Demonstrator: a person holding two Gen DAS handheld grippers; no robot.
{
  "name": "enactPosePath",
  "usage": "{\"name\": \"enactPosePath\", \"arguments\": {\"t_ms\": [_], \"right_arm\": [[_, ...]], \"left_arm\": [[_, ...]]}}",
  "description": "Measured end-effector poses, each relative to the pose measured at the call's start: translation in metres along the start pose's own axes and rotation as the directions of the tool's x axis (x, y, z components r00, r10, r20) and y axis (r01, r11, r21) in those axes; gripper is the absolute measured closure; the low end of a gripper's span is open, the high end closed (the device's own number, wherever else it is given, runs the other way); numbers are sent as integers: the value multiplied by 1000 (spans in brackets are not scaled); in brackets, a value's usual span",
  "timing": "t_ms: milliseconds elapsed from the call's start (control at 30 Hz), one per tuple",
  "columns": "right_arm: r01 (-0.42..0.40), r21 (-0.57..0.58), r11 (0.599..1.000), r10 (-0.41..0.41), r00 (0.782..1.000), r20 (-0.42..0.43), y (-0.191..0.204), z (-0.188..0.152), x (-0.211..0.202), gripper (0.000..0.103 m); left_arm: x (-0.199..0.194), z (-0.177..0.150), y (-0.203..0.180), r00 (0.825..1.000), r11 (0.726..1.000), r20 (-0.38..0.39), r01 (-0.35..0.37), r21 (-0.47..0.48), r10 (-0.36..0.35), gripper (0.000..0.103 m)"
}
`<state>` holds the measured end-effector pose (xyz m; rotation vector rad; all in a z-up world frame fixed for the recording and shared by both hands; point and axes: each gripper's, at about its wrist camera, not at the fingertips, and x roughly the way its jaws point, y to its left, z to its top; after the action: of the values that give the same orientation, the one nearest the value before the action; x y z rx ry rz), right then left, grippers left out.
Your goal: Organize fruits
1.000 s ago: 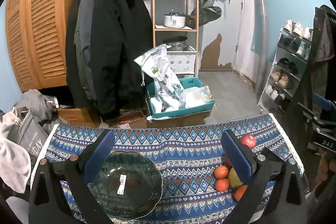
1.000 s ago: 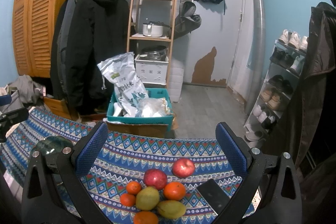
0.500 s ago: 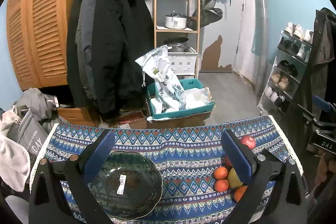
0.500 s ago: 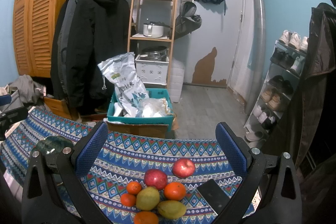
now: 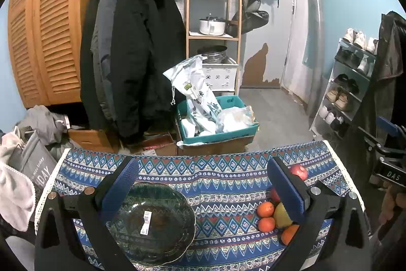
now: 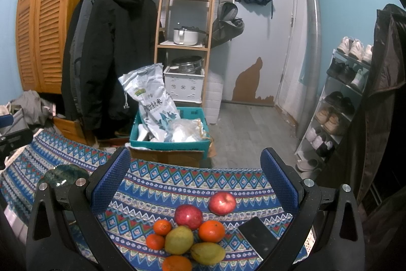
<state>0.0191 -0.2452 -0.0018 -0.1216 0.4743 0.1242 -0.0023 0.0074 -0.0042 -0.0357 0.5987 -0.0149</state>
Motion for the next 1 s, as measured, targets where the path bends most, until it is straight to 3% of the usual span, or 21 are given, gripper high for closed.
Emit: {"name": "enactPosePath", "arguments": {"t_ms": [1000], "right_arm": [[3, -1, 1000, -3, 1000, 5, 3, 3, -2, 3]], "left_arm": [[-4, 1, 0, 1000, 1000, 7, 7, -9, -7, 1]]}}
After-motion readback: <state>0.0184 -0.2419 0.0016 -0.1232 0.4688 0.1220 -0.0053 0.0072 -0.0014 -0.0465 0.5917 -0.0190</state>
